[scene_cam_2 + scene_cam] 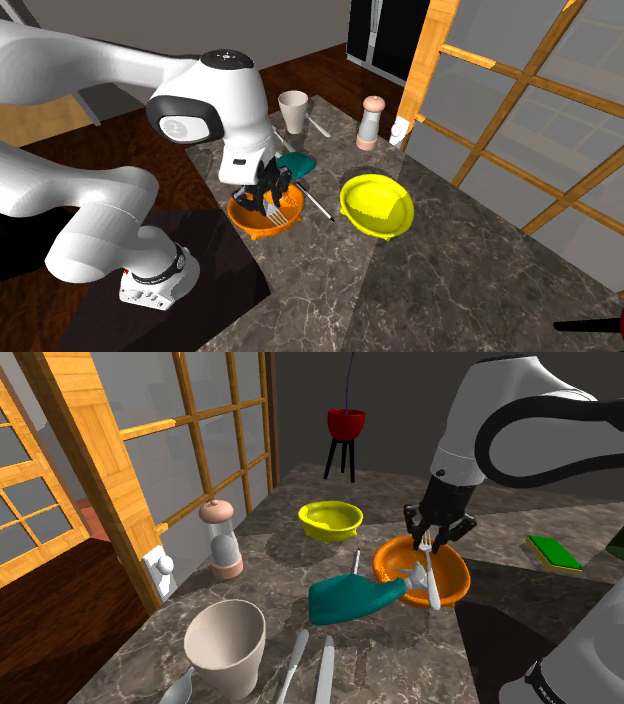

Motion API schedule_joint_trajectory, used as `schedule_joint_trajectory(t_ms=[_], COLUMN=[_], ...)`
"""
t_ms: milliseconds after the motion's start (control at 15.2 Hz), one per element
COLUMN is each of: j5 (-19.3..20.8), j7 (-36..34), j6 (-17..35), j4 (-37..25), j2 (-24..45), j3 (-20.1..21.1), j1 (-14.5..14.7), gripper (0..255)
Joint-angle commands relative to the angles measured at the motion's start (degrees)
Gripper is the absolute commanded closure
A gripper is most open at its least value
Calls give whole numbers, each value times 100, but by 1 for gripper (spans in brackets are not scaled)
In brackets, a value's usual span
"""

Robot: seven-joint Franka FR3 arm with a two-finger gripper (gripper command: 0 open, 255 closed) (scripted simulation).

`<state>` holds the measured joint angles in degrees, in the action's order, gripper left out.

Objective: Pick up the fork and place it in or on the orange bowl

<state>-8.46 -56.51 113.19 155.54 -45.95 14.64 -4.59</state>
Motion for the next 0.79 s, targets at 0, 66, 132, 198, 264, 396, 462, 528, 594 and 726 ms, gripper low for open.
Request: schedule_joint_trajectory(t_ms=[0,66,132,198,264,396,462,528,594,726], j5=[0,0,0,0,0,23,45,67,84,85], j7=[0,0,0,0,0,-2,-4,-7,-10,-10], j6=[1,0,0,0,0,-216,-426,-631,-789,-790], j4=[1,1,1,1,1,-162,-331,-505,-647,-646], j2=[0,0,0,0,0,-54,-96,-127,-144,-145], j3=[0,0,0,0,0,-28,-56,-82,-102,-102], j1=[0,0,0,0,0,-6,-12,-18,-24,-23], gripper=[0,0,0,0,0,0,0,0,0,0])
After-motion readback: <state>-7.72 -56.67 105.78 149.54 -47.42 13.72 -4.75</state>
